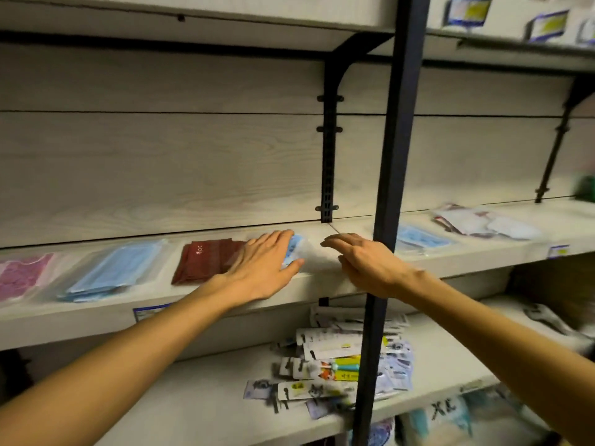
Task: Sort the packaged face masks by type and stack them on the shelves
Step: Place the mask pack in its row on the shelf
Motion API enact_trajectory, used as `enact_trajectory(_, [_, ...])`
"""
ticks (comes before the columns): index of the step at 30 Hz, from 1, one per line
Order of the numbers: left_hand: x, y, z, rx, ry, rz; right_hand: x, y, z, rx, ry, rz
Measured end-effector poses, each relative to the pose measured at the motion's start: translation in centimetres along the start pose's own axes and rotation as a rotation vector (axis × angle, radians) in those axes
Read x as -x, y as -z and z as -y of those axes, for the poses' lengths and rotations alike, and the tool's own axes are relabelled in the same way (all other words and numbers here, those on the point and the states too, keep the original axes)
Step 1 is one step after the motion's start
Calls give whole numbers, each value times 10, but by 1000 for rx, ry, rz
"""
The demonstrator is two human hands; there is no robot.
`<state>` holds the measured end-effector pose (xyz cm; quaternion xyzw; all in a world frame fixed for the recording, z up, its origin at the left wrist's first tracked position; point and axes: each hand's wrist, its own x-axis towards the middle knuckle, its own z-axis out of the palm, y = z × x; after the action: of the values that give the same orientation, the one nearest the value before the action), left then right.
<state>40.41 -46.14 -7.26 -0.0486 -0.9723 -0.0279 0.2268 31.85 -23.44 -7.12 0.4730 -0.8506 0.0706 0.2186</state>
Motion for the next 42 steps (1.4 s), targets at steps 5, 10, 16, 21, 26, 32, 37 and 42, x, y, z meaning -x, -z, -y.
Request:
enact_trajectory(5, [0, -10, -69, 13, -93, -109, 84, 41, -46, -5, -16, -128])
enact_trajectory(10, [-14, -13, -164, -15, -268, -184, 157, 72, -142, 23, -249, -137])
enact_trajectory(16, [-64, -31, -265, -82, -275, -129, 225, 83, -218, 59, -437, -44])
enact_trajectory(21, [-113, -52, -316, -93, -272, -94, 257, 84, -267, 26, -561, -36])
enact_trajectory(26, [-170, -75, -337, -94, -293, -13, 270, 76, -325, -19, -548, -5])
enact_trajectory(32, [-249, -122, -337, -101, -226, 19, 252, 49, -404, 31, -458, 15])
enact_trajectory(37, [-318, -160, -335, -63, -131, 69, 209, 44, -466, 46, -310, 175])
enact_trajectory(42, [-375, -178, -322, 57, 15, 55, 190, 57, -508, -187, -306, 126])
